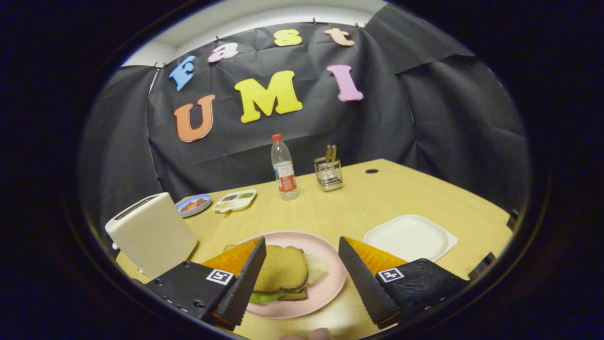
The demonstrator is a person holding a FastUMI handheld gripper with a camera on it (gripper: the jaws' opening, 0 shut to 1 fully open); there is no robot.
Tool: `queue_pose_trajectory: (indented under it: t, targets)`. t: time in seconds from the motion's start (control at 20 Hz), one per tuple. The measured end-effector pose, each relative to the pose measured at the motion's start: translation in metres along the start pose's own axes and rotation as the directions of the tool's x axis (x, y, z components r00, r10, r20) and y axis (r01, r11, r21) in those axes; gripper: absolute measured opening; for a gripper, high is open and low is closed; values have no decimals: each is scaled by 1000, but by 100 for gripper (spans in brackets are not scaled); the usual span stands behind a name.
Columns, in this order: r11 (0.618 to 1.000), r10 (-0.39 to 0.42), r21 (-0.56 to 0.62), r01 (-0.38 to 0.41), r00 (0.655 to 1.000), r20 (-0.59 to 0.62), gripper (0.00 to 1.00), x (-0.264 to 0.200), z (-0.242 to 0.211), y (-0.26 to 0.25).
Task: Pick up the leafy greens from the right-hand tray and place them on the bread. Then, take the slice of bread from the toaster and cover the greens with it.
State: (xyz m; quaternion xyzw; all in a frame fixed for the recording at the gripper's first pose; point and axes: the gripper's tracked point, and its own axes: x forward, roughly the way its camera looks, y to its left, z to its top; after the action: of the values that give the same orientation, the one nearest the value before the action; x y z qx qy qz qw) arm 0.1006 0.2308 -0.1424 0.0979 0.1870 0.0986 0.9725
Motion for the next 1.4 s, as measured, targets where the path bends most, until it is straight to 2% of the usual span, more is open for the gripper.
queue_pose_trajectory:
  t: [0.15, 0.35, 0.6, 1.0, 1.2, 1.4]
  targets:
    - [992, -36, -118, 50, 993, 114, 96, -32, 31, -39]
    - [980, -44, -182, 84, 977, 210, 96, -75, 70, -82]
    - [974, -105, -164, 154, 956, 275, 95, -132, 100, -132]
    - [976, -108, -135, 171, 918, 382, 95, -216, 157, -159]
    - [974, -122, -130, 187, 910, 397, 95, -230, 161, -164]
    - [978, -94, -137, 159, 915, 391, 95, -231, 160, -152]
